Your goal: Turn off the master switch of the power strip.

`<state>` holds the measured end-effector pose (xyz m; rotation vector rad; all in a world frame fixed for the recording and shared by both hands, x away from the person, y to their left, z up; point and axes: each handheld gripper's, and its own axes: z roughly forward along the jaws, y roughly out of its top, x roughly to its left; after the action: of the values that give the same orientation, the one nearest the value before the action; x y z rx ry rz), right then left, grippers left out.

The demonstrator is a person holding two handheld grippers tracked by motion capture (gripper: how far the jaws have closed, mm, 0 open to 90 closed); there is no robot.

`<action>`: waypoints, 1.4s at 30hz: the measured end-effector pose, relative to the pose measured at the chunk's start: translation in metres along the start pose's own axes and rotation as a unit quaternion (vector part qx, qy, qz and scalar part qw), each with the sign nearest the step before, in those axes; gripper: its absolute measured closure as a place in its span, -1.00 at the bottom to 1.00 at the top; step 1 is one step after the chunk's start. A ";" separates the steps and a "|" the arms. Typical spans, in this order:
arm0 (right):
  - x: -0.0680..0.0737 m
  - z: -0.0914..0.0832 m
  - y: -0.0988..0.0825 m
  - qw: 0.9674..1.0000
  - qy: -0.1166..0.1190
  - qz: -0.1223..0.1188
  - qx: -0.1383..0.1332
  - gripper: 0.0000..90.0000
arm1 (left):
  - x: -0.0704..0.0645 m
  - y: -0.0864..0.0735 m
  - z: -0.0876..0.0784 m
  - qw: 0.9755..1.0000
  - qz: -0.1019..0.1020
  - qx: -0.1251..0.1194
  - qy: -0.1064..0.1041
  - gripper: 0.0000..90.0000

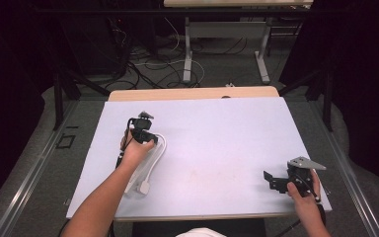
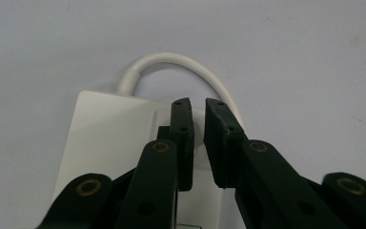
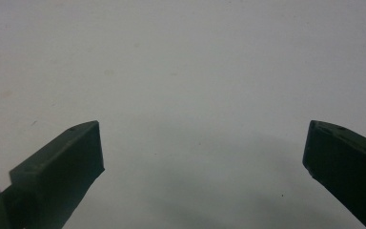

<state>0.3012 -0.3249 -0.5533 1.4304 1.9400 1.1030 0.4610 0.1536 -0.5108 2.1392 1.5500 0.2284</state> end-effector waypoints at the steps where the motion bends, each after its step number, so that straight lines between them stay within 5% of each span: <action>1: 0.000 0.000 0.000 1.000 0.000 0.000 0.000 -1.00 | 0.000 0.000 0.000 1.000 -0.004 -0.001 0.000 0.78; 19: 0.000 -0.001 0.000 1.000 0.002 0.002 0.002 -1.00 | 0.001 -0.002 -0.008 1.000 -0.004 -0.016 -0.005 0.44; 42: 0.000 -0.002 0.000 1.000 0.000 -0.002 0.001 -1.00 | -0.001 0.001 -0.026 0.999 0.020 -0.043 0.004 0.08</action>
<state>0.3001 -0.3259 -0.5521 1.4275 1.9438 1.0989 0.4511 0.1601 -0.4880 2.1061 1.4753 0.3117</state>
